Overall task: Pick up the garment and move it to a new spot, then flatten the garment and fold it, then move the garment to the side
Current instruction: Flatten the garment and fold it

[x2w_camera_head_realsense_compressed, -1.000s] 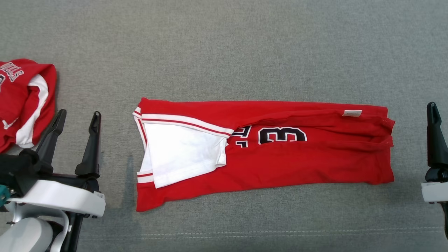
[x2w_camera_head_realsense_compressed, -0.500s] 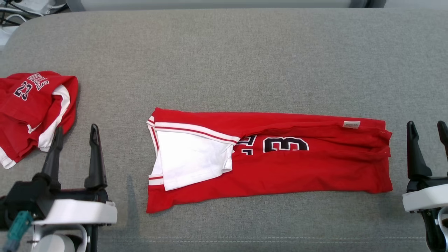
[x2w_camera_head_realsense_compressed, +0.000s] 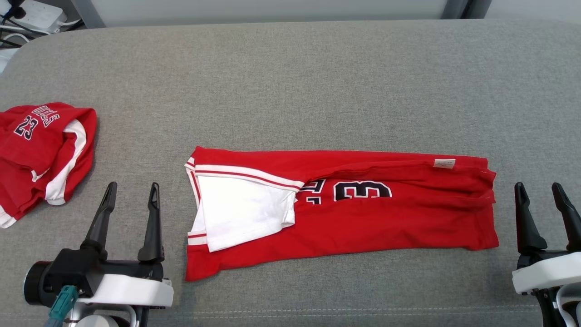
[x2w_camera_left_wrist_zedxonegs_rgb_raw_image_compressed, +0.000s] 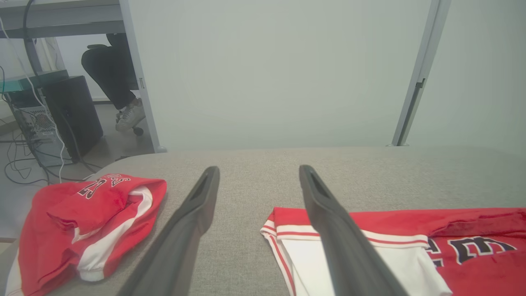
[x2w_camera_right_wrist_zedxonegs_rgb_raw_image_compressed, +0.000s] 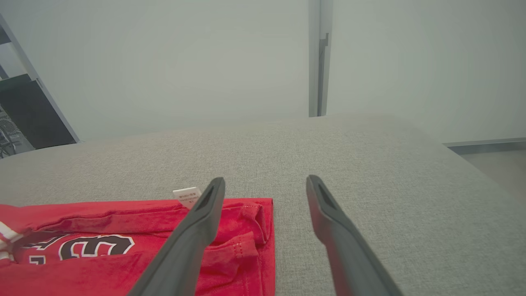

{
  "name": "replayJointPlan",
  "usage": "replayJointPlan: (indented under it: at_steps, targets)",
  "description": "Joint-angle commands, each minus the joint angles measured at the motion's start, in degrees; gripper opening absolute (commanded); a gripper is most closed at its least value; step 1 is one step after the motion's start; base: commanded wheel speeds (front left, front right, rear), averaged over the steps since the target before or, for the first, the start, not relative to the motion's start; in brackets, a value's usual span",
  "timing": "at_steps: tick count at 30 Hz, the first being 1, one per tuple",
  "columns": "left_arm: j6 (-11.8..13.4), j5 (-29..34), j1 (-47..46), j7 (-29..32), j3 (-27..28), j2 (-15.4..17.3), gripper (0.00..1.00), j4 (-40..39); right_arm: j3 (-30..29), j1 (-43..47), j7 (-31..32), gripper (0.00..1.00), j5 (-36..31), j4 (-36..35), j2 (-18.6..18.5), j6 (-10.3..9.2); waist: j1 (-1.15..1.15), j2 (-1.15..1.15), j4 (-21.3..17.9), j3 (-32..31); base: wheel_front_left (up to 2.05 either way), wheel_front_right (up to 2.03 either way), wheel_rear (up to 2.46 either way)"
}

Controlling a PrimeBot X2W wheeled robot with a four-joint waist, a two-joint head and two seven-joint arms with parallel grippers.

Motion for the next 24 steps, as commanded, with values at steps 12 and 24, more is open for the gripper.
replayJointPlan:
  at_steps: [12,24]
  targets:
    - [-4.6,5.3,-3.5,-0.5,5.0,-2.0,1.0,0.2,0.4,-10.6,5.4,1.0,1.8,9.8,-5.0,0.24,0.0,0.0,0.3,1.8,0.0,0.0,0.0]
    - [-8.2,7.9,-5.4,-0.5,5.0,-4.9,1.0,0.6,10.8,-22.8,14.8,1.0,5.7,25.7,-7.2,0.24,0.0,0.0,2.7,4.1,0.0,0.0,0.0]
